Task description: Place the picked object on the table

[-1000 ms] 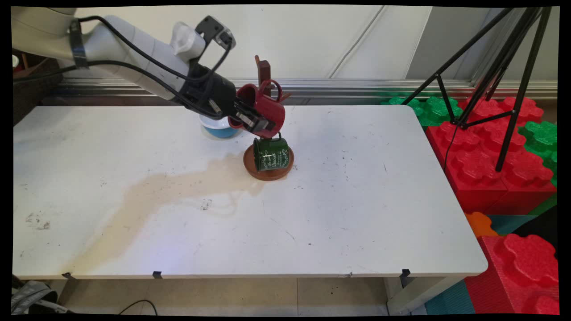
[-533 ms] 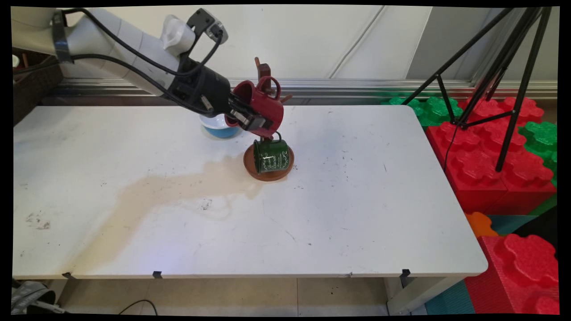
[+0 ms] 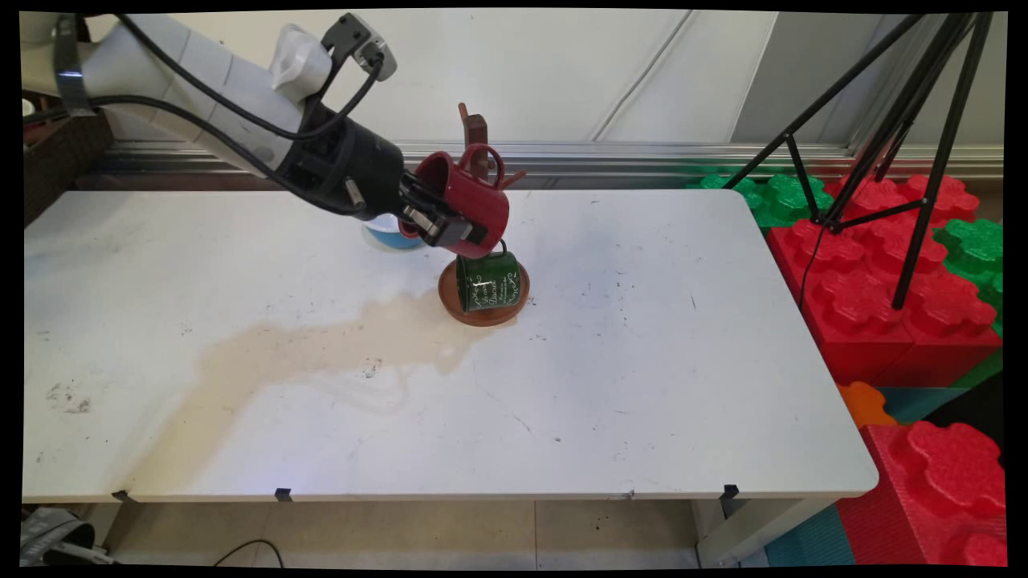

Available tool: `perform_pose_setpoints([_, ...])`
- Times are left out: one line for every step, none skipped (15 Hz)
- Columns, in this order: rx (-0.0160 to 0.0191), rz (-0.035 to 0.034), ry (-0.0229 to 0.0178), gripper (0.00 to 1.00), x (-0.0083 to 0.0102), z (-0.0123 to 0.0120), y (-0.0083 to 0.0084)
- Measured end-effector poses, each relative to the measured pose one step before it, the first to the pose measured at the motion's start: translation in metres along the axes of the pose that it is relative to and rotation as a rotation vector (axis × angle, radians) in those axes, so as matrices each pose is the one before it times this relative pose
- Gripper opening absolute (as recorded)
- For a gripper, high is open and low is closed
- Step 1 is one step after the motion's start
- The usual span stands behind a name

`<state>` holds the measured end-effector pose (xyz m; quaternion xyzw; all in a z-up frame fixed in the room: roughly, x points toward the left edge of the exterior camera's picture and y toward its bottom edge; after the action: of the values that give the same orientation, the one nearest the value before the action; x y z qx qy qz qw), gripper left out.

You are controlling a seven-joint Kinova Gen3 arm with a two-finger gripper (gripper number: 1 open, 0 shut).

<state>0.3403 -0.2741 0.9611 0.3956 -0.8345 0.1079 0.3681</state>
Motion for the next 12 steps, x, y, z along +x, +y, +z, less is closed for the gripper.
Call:
perform_pose_setpoints([-0.00970,0.00435,0.00021,0.00,-0.00046,-0.00270,0.00385])
perform_pose_setpoints([-0.00783,0.00398,-0.00007,0.00,-0.00006,-0.00140,0.00264])
perform_pose_setpoints([-0.00786,0.00562,-0.00027,0.00,0.00005,-0.00127,0.00260])
perform_pose_setpoints([-0.00874,0.00848,-0.00026,0.00,0.00030,-0.00110,0.00254])
perform_pose_setpoints([-0.00904,0.00901,-0.00073,0.00,0.00014,-0.00109,0.00251])
perform_pose_setpoints([-0.00931,0.01038,-0.00105,0.00,0.00015,-0.00097,0.00251])
perform_pose_setpoints([-0.00913,0.00952,-0.00327,0.00,-0.00009,-0.00093,0.00258])
perform_pose_setpoints([-0.00871,0.00923,-0.00644,0.00,-0.00044,-0.00071,0.00267])
perform_pose_setpoints([-0.00830,0.00758,-0.00779,0.00,-0.00075,-0.00088,0.00265])
perform_pose_setpoints([-0.00550,0.00305,-0.00975,0.00,-0.00129,-0.00071,0.00229])
perform_pose_setpoints([-0.00475,0.00244,-0.01443,0.00,-0.00175,-0.00073,0.00286])
perform_pose_setpoints([-0.00218,-0.00098,-0.01602,0.00,-0.00208,-0.00075,0.00285])
